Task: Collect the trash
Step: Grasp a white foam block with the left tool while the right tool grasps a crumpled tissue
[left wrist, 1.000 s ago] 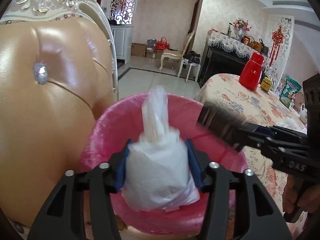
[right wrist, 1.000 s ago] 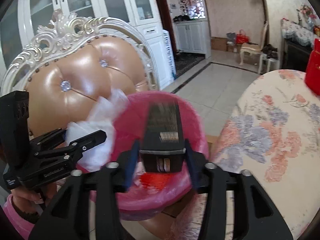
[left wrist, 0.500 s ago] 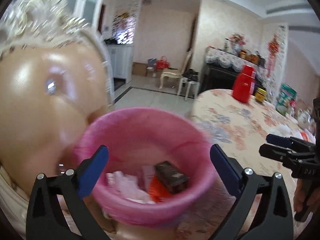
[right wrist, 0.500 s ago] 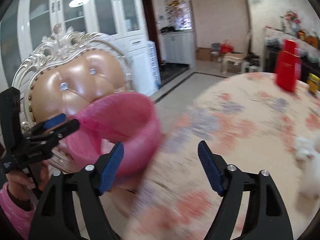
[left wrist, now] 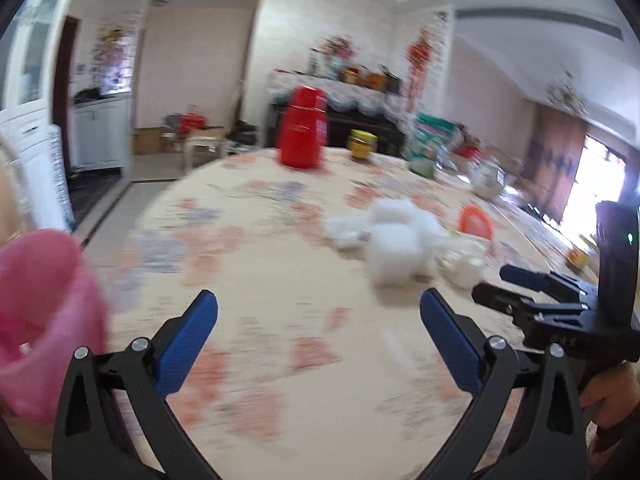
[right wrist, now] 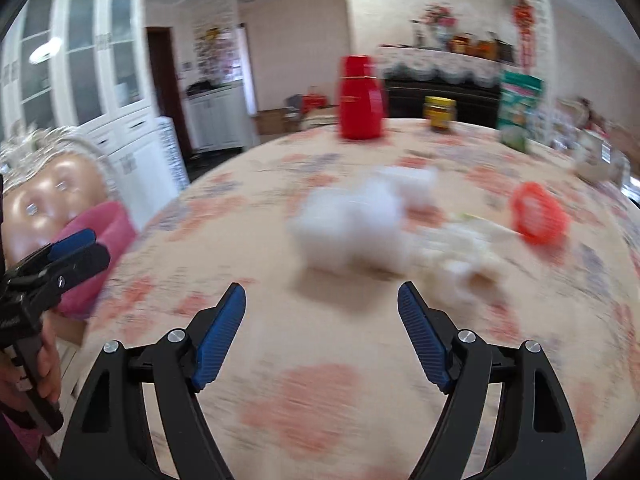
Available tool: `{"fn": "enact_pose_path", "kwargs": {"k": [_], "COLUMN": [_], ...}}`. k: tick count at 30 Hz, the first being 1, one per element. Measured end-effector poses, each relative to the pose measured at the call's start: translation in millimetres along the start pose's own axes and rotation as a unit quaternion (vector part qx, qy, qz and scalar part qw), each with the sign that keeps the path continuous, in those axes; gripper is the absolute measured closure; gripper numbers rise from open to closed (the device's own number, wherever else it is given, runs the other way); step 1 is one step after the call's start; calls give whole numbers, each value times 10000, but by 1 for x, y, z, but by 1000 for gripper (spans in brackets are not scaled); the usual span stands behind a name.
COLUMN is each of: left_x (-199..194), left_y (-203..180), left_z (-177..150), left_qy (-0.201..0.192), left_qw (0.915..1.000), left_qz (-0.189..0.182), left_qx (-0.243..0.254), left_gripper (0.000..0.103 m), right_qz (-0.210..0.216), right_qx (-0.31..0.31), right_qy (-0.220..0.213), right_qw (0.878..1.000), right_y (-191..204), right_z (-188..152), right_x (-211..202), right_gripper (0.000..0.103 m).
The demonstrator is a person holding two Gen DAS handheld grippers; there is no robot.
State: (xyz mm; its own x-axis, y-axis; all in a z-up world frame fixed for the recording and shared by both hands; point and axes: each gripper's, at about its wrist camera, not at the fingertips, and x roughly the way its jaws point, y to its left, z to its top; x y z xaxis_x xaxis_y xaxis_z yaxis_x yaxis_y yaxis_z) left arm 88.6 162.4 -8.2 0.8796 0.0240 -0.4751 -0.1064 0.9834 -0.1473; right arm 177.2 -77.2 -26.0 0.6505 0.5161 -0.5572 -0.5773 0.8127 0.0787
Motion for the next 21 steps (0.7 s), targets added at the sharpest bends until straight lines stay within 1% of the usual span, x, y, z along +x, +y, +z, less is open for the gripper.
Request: {"fn": "enact_pose_path", "kwargs": {"k": [3, 5, 8, 10, 13, 17, 21], "left_x": [29, 44, 71, 88, 108, 121, 133], "left_y": [-42, -56, -69, -73, -73, -60, -51], "left_z": [1, 3, 9, 12, 11, 13, 16], "left_qy": [146, 224, 422, 556, 732, 891, 995], "left_qw": [9994, 9990, 9984, 9979, 9971, 9960, 9950], "left_qz": [-233, -307, -300, -251, -105, 12, 46], "left_qx": [188, 231, 223, 216, 189, 26, -115], "left_gripper": [5, 5, 5, 5, 5, 6, 6], "right_qz": [-262, -373, -579, -600, -480, -400, -390], "right_qx": [298, 413, 521, 651, 755, 594, 556], "right_qy": [20, 18, 66, 213, 301, 422, 540], "right_qw": [9992, 9984, 9969, 9958, 9955, 9965, 9962], "right_y": [-41, -61, -89, -105, -115, -104, -98], "right_z": [-4, -5, -2, 0, 1, 6, 14], "right_x": [-3, -3, 3, 12, 24, 45, 67], "right_gripper": [28, 28, 28, 29, 29, 29, 29]}}
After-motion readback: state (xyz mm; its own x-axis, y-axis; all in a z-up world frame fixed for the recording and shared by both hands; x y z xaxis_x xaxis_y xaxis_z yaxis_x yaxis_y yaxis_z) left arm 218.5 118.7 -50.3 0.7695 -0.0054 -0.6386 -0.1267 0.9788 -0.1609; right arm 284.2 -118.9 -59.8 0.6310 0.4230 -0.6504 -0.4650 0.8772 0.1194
